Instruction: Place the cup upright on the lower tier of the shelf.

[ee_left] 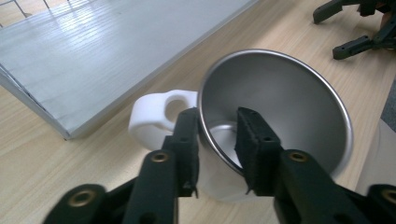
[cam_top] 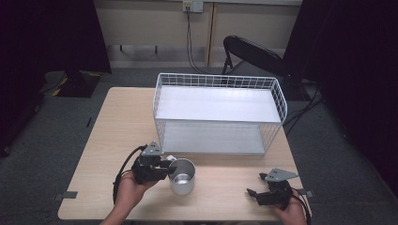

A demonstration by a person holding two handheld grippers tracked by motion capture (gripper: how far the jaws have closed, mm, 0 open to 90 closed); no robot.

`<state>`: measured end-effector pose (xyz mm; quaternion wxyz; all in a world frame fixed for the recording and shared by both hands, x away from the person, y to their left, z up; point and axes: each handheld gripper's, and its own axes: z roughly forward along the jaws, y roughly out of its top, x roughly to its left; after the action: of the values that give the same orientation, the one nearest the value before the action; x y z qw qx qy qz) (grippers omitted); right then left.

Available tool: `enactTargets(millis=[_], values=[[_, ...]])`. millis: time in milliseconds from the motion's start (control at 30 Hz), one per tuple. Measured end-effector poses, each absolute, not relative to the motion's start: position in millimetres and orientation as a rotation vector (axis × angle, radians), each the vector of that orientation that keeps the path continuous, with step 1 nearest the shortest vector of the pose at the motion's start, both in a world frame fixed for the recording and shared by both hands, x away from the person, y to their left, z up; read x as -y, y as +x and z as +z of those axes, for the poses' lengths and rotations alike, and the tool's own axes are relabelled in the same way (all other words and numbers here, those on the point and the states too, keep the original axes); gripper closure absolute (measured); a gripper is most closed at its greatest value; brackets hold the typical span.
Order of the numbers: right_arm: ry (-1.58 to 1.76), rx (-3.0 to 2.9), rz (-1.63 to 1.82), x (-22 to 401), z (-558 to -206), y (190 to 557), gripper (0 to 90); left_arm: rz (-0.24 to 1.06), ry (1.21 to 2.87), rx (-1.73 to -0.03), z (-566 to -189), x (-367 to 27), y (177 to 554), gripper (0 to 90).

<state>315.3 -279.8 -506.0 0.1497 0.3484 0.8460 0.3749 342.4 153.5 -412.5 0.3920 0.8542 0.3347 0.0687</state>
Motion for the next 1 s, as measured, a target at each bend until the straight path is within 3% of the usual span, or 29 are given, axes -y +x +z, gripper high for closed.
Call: enactTargets(millis=[133,400,1000], values=[[1.001,-2.431,1.078,279.8,-506.0,315.3,16.9,0.197,2.18,-0.85,-413.2,-151.1,345.1,74.5],[1.001,-2.431,1.078,279.8,-506.0,315.4,16.9,0.194,2.18,-0.88,-413.3,-152.4,343.2,65.4],[1.002,-2.432,1.078,279.9,-506.0,315.3,16.9,0.21,2.184,-0.91,-424.5,-143.3,347.5,79.8]])
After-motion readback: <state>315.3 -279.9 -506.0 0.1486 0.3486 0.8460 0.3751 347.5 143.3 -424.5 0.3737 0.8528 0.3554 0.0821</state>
